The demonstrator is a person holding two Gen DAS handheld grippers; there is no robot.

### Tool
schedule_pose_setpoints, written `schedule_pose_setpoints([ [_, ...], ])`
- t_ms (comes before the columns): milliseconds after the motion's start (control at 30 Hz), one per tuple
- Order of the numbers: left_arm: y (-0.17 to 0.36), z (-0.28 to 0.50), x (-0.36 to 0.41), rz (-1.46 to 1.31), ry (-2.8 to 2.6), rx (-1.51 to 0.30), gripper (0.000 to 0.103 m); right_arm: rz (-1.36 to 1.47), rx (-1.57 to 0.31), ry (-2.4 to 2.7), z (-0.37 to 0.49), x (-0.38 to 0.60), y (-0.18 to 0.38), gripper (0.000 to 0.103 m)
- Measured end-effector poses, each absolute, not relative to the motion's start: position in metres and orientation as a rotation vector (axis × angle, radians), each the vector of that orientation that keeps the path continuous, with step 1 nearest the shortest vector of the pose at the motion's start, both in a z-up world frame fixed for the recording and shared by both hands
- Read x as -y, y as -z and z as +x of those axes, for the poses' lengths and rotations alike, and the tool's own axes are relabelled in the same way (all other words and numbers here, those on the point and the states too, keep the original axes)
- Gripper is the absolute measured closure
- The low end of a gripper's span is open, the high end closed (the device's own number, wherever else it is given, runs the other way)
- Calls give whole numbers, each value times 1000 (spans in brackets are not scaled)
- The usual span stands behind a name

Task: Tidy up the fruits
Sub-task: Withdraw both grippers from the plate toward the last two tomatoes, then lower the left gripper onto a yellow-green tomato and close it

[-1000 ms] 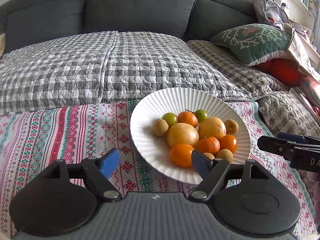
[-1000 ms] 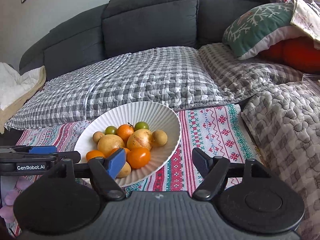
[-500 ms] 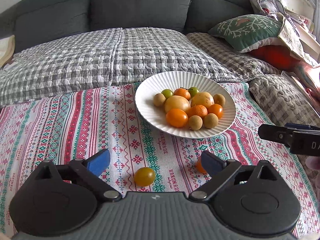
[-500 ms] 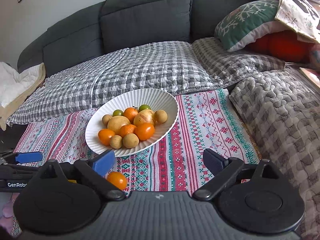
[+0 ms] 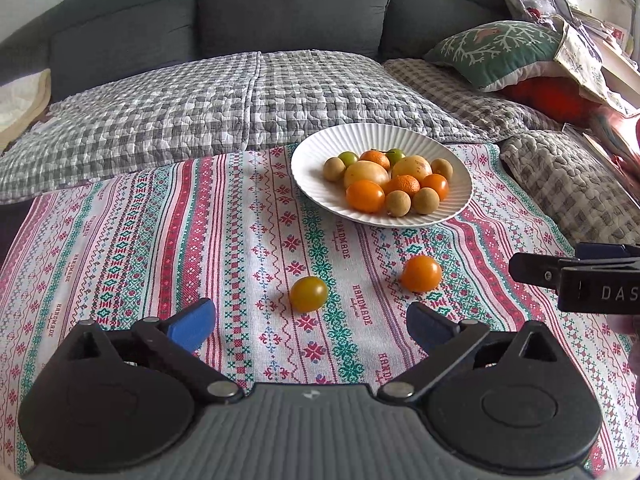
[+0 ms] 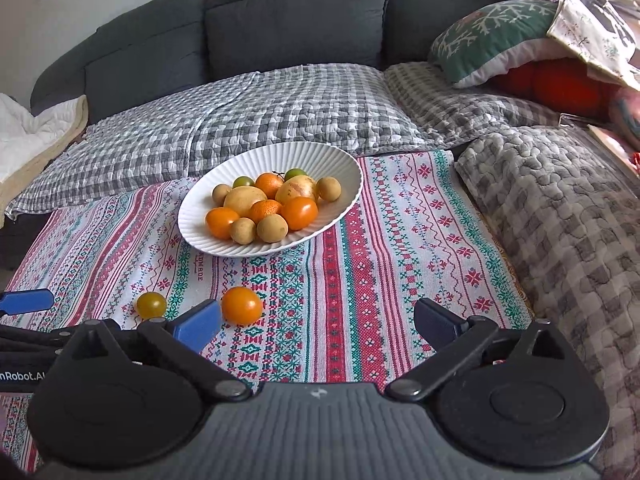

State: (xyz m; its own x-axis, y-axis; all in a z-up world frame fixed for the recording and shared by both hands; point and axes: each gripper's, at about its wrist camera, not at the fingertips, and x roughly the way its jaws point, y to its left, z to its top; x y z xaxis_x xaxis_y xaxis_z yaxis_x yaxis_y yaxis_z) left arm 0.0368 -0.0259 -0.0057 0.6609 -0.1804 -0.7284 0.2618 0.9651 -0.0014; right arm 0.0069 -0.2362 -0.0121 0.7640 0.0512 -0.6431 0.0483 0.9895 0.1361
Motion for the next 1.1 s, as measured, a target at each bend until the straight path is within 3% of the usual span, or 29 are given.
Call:
schedule_pose_setpoints([
  [967,47,61,-1,63,180,-801,9,4,-776,57,22,209,46,0],
  [1100,52,68,11,72,209,-807,19,-20,-784,52,26,206,51,0],
])
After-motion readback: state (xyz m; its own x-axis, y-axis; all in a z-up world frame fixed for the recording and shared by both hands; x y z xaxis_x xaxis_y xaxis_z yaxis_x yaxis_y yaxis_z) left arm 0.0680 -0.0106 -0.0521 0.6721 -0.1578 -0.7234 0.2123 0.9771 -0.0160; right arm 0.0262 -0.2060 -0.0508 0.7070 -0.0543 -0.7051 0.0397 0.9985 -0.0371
